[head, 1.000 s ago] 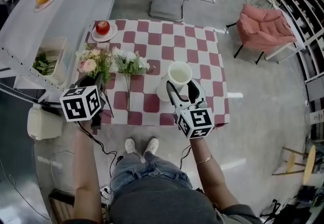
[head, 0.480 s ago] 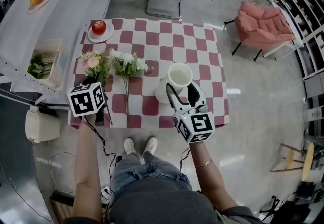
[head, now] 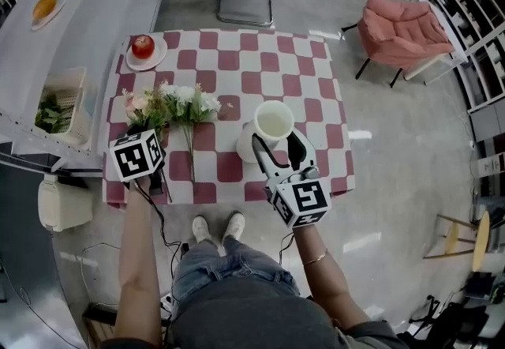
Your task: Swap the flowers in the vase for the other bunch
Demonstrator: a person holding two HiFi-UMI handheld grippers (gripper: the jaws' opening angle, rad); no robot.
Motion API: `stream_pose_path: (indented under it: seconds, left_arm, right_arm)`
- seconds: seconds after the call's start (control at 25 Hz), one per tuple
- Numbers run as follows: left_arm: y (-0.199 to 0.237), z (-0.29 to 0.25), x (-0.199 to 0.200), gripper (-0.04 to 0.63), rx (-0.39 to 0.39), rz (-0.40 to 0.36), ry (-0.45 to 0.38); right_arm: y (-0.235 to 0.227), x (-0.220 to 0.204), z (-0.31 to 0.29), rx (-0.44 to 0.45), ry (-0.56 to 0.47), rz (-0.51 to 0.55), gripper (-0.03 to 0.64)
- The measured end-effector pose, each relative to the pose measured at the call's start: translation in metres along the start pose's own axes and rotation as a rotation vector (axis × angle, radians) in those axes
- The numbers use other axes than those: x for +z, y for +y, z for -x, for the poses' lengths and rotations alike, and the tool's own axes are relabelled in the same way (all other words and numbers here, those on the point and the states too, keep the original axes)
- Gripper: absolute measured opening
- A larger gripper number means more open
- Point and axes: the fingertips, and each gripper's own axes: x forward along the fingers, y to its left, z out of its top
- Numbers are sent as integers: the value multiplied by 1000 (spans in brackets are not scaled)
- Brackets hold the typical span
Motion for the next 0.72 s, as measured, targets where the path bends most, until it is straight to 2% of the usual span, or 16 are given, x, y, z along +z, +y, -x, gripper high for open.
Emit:
stream_pose_path:
  seconds: [0.32,0.72]
  left_arm:
    - [2,-14,-7,72,10,1,18]
    - [7,-16,-10,172,47,-28,35]
  right_arm:
    - [0,-1,0,3,0,2,279]
    - [0,-2,-1,11,-1,7,279]
